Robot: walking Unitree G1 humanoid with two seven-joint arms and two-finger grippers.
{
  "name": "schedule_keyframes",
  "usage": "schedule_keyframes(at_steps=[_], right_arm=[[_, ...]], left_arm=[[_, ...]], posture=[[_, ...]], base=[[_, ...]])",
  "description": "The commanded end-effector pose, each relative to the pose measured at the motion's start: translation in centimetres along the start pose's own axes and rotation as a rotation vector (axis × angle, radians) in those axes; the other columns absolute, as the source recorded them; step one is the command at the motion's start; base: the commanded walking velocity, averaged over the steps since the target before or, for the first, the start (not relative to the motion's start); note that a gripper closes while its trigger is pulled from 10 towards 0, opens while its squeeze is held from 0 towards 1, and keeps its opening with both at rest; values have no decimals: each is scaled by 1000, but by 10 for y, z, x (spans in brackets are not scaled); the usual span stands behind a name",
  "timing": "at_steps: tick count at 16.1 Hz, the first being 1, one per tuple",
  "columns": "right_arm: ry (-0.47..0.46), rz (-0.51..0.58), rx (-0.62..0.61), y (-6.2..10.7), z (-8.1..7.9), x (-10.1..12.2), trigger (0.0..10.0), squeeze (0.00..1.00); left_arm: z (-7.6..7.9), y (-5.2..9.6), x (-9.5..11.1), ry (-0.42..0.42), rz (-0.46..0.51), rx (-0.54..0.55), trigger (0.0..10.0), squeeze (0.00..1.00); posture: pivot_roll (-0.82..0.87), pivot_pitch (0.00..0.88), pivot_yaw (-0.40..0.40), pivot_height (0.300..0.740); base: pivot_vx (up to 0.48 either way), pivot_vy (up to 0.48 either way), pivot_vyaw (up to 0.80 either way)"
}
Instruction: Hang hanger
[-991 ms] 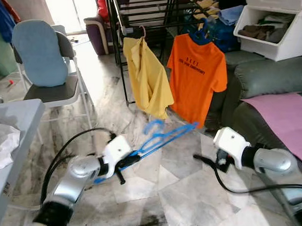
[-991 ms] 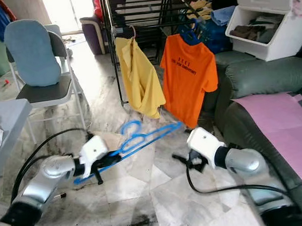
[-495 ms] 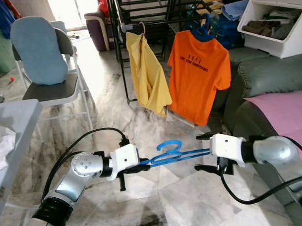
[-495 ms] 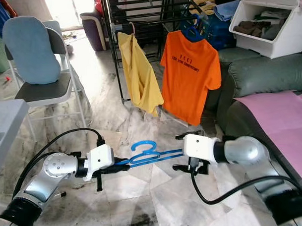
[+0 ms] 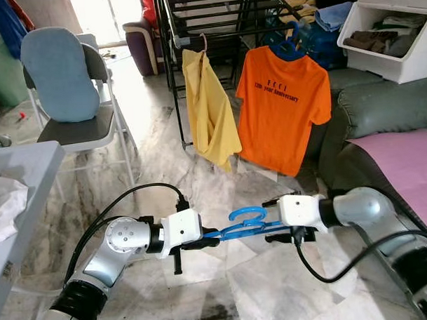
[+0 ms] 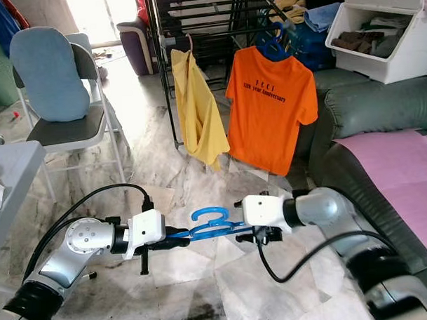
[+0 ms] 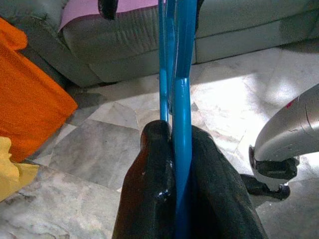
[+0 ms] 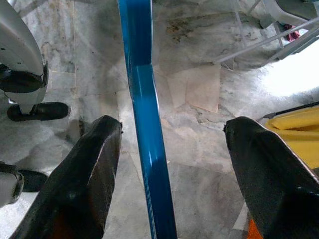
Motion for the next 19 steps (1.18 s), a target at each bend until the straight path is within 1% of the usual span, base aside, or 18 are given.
schedule_keyframes(at_steps=[1,3,6,11,16,19], right_arm=[[22,5,34,-8,-2,3,0,0],[43,-3,50,-10,-2,2,0,0],[50,6,62,-10,0,2,0,0],[43,25,88,-9,-4,1,0,0],[24,69,111,-11,-9,8,0,0],[11,77,114,-11,-12,8,0,0]], left_arm=[[-5,0,11,-36,29,3,10000,0],[-5,1,11,-40,30,2,10000,0],[-5,0,9,-44,26,4,10000,0],[-6,-3,8,-51,27,9,10000,0],[-13,-5,9,-68,26,26,10000,0],[-15,-6,7,-74,19,35,10000,0]], posture=[[-112,0,55,740],[-109,0,55,740],[-111,0,55,740],[-117,0,54,740],[-120,0,47,740],[-123,0,42,740]], base=[[0,0,0],[0,0,0],[0,0,0],[0,0,0],[0,0,0],[0,0,0]])
Point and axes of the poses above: a point about 5 cm out from each wrist's last joint towards the gripper, its own y axis pointing back from the gripper into the wrist, its own x axis along the axis of the wrist's last joint, z = x × y, the point moved 6 cm from there along -y, pointing out of the wrist towards the gripper, and after that the axes turned 7 degrees about y, right-handed, at the moved point
